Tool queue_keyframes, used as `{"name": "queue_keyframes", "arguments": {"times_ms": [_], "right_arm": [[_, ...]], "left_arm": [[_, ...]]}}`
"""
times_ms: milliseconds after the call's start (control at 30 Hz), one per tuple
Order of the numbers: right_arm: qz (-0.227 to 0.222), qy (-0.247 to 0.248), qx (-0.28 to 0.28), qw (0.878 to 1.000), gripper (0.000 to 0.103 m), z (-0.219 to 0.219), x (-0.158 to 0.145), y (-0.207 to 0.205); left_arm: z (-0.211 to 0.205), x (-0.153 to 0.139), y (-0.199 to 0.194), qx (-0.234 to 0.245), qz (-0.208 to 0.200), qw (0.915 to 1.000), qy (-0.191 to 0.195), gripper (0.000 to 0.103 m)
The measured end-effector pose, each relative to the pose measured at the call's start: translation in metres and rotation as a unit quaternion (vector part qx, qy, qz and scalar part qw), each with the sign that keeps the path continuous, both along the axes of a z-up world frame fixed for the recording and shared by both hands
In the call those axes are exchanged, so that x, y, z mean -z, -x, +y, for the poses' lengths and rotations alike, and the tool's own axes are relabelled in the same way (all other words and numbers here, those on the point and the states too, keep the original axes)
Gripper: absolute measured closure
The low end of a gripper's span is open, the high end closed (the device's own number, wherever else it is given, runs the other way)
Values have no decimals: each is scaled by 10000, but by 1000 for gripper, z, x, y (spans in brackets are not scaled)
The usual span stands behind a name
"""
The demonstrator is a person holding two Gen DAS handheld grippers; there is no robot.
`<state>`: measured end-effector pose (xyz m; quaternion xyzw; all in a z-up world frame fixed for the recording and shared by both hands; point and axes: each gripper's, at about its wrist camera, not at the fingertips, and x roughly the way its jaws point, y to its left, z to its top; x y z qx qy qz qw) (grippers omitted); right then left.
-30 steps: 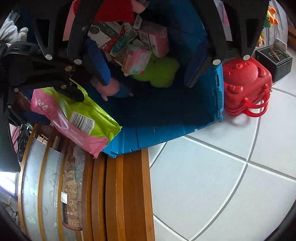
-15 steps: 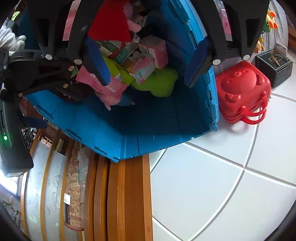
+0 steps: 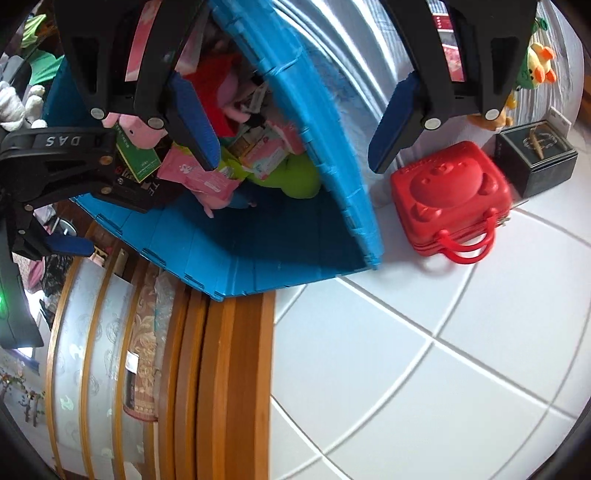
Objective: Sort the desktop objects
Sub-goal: 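Return both grippers to the bed above the remaining items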
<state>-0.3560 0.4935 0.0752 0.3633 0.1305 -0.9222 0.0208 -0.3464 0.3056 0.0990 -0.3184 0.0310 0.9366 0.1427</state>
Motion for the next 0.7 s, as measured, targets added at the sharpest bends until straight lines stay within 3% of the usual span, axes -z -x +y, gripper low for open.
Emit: {"name": "queue_keyframes", "arguments": {"times_ms": [300,533,700], "right_arm": [[274,702,-650,9950,0,-72,-13,-55],[431,1100,-1028,9877,0,-133,-9,-92],[180,1166,-1295,9845,0,-181,15,-102]], "left_arm": [[-102,15,-66,-650,539,9962,201,21],[-191,50,-98,-1087,347,9934,136,21],[-266,86,-116,-1408,-15,9900,85,21]]}}
